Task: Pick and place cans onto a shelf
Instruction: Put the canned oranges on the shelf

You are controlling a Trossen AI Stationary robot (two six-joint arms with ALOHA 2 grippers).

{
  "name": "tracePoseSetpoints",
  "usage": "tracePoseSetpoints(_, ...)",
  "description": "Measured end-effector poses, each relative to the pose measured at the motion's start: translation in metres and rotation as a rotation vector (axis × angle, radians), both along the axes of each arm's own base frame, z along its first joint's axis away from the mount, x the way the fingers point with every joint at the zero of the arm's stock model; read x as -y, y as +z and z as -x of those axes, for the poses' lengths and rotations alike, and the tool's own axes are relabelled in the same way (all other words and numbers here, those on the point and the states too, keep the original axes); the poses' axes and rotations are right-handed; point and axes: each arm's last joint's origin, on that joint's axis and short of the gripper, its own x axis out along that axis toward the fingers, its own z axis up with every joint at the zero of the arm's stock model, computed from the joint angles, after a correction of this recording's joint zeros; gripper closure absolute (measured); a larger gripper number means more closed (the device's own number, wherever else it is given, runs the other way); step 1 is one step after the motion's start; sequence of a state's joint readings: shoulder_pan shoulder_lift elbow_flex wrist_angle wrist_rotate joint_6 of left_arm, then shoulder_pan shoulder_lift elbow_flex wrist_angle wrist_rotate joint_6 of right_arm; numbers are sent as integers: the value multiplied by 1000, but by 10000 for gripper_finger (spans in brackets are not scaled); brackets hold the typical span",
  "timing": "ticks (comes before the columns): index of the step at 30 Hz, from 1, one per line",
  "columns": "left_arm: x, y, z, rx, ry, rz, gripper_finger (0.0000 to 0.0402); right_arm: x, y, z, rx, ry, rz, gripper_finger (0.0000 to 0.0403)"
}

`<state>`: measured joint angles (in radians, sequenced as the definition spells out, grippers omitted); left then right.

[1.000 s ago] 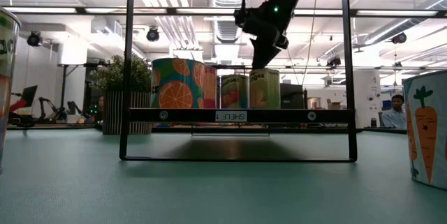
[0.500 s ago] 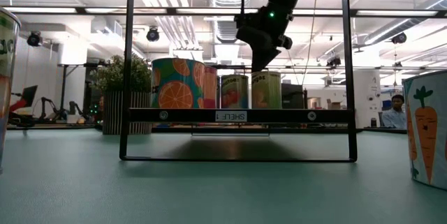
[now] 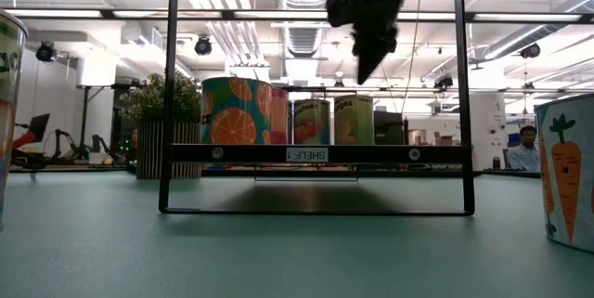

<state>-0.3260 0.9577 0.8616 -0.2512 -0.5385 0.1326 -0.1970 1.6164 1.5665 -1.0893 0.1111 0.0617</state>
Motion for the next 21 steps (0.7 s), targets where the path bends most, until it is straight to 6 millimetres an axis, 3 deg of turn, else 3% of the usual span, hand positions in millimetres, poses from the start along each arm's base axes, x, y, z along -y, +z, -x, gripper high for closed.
tracePoseSetpoints(5, 0, 0, 0, -3, 0, -1, 402, -5, -10, 11, -100, 80, -89, 394)
tracePoseSetpoints(11, 0, 0, 0, -3, 0, -1, 402, 3, -31, 2, -91, 98, -37, 394)
tracePoseSetpoints(21, 0, 0, 0, -3, 0, -1, 402, 13, -33, -2, -63, 53, 66, 394)
